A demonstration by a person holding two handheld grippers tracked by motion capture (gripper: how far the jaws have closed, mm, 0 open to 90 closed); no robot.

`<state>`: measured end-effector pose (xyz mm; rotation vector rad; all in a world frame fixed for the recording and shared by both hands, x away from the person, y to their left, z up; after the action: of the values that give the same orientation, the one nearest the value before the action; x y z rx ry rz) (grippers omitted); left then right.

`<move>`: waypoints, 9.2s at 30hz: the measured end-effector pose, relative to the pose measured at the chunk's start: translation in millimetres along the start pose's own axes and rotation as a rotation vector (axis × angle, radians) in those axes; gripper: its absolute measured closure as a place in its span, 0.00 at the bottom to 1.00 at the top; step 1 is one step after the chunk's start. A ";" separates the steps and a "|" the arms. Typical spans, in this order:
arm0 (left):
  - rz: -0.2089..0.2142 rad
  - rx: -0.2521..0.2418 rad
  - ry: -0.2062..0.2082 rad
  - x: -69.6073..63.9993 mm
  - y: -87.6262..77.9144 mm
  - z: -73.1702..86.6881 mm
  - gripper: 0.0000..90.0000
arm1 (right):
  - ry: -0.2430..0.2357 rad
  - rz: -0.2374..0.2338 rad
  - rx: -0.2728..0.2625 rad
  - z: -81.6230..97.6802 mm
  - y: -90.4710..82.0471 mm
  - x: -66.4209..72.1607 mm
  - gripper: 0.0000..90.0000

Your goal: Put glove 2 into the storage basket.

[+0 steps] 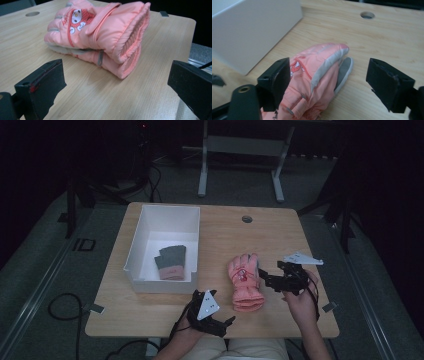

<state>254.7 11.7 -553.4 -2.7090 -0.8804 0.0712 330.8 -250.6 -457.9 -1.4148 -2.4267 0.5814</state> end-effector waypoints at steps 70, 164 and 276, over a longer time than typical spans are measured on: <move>0.139 0.366 -0.577 100.8 131.1 -15.2 0.39 | -0.027 -0.243 0.295 46.8 84.9 -29.7 0.62; -0.148 0.398 -0.449 254.1 -70.4 -93.3 0.82 | -0.127 -0.370 0.152 -120.7 191.4 156.5 0.77; 0.026 0.220 -0.127 87.4 -31.0 -124.0 0.01 | -0.264 -0.380 0.172 -65.9 95.8 61.1 0.17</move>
<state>324.9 54.4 -422.2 -2.5325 -0.8199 0.3295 402.3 -141.5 -442.8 -0.8217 -2.6733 0.8988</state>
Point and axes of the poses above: each handheld gripper's, and its own axes: y roughly forward along the jaws, z roughly out of its underside, x roughly to its left, the point moved 1 cm from there along y, roughly forward along the jaws, and after that the axes turned 6 degrees about -x, right-handed, at the moved point
